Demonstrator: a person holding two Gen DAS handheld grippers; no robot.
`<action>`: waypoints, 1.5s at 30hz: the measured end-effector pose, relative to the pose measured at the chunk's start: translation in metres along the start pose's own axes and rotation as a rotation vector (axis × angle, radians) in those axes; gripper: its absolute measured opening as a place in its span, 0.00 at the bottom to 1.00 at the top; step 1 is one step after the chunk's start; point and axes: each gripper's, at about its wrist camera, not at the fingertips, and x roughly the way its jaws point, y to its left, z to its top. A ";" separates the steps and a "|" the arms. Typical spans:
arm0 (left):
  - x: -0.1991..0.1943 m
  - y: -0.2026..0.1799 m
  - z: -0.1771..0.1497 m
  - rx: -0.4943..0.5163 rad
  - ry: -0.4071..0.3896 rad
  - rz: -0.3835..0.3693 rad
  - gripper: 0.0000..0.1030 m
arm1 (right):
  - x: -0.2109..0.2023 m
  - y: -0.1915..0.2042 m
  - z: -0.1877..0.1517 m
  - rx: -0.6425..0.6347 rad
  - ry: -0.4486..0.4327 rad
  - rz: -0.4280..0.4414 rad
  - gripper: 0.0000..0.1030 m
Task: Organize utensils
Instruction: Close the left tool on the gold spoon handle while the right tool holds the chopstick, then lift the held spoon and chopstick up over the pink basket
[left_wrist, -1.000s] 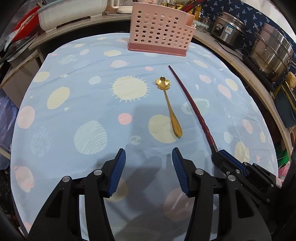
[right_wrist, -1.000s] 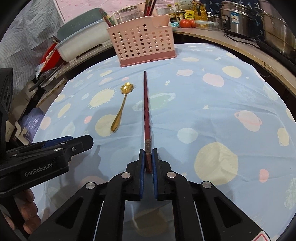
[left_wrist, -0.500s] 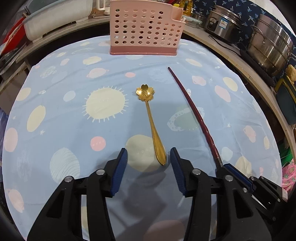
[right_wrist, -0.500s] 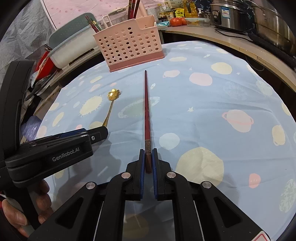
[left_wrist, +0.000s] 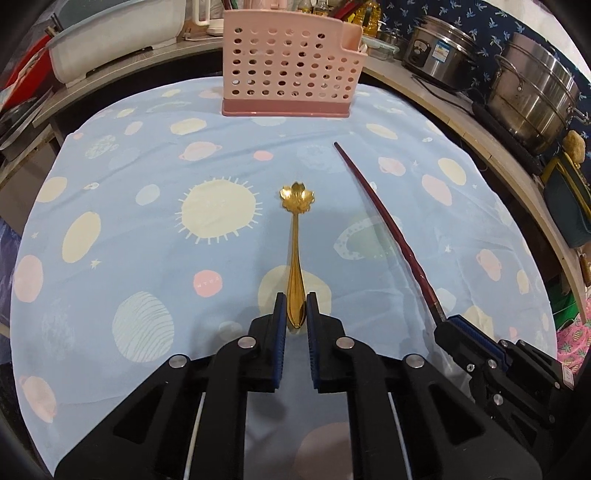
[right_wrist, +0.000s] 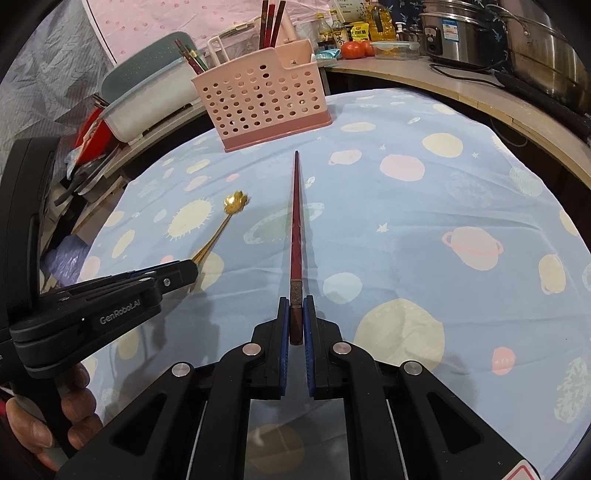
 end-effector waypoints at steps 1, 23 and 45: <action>-0.004 0.001 0.001 -0.005 -0.007 -0.003 0.10 | -0.003 0.000 0.001 0.002 -0.007 0.003 0.07; -0.080 0.006 0.039 -0.009 -0.172 0.006 0.01 | -0.051 0.017 0.034 0.004 -0.118 0.067 0.07; -0.127 0.002 0.101 0.020 -0.273 0.026 0.01 | -0.105 0.037 0.129 -0.017 -0.331 0.113 0.07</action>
